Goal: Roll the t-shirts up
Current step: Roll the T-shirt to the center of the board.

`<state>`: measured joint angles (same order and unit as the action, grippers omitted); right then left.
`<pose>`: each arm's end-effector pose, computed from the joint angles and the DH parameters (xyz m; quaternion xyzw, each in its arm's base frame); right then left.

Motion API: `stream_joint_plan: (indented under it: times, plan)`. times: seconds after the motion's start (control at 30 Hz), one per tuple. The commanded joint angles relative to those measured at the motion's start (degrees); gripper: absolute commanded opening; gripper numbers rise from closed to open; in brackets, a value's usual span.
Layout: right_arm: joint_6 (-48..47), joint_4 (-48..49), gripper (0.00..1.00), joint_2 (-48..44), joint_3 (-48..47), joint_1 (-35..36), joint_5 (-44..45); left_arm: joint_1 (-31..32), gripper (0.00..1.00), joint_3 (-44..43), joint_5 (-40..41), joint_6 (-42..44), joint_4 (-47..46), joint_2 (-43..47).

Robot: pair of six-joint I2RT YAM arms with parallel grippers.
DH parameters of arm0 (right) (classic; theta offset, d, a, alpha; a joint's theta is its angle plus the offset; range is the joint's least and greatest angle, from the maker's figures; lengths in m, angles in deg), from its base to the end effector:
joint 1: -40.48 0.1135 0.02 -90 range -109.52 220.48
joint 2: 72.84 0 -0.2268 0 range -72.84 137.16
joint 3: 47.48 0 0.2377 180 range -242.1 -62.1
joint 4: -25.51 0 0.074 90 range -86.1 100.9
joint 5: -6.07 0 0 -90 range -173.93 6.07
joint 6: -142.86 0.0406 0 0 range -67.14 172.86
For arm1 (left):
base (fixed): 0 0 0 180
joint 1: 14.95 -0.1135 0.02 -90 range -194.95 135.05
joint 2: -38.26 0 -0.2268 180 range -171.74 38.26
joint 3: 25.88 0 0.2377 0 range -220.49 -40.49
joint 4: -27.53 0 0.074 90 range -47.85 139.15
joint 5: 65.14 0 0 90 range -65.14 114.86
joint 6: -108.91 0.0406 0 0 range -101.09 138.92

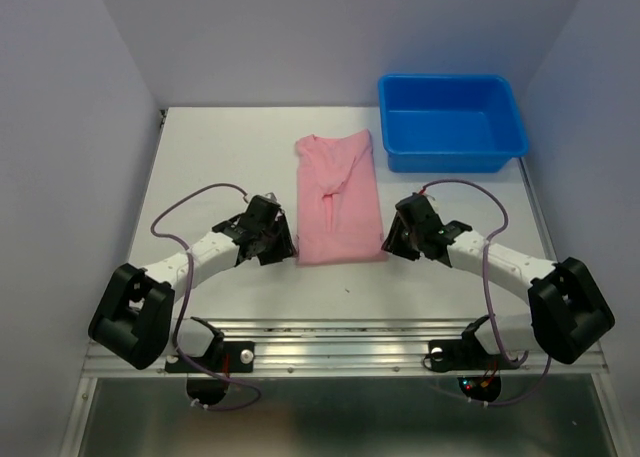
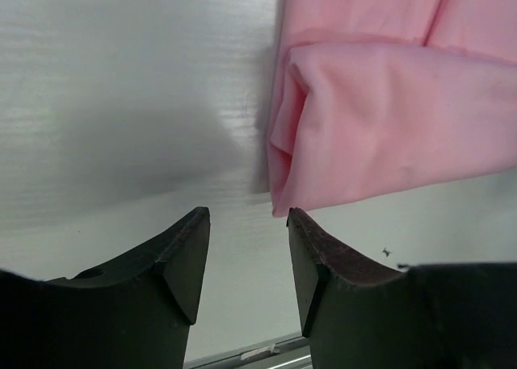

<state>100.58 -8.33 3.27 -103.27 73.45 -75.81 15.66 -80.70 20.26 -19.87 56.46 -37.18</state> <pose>0.2173 0.1341 0.1586 0.1434 0.9385 0.1474 0.2775 0.2219 -0.1351 0.1622 -0.0530 0.9362 -0.2276 0.2626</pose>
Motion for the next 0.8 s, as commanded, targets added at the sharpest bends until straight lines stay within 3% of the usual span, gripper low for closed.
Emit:
stream_joint_plan:
  times: [0.0,0.13,0.23,0.53,0.77]
  plan:
    - [1.76,4.98,0.36,-1.94,-0.23,-0.1,-3.55,-0.29,0.54,3.2,-3.83,-2.61,-4.36,2.13]
    - [0.1,5.16,0.16,0.16,-2.68,-0.1,-3.72,-0.29,0.48,3.99,-3.66,-3.31,-5.87,2.58]
    - [-1.75,5.51,0.08,4.91,-4.97,-0.1,-5.13,-0.38,0.47,4.08,-3.75,-3.4,-6.48,1.09]
    - [-0.79,2.96,0.01,14.58,-7.17,-0.1,0.23,-0.29,0.49,4.08,-3.31,-4.19,-6.84,0.03]
    - [-1.23,1.21,0.04,6.95,-7.44,-0.1,3.73,-0.38,0.54,4.7,-4.89,-4.11,-8.68,-0.23]
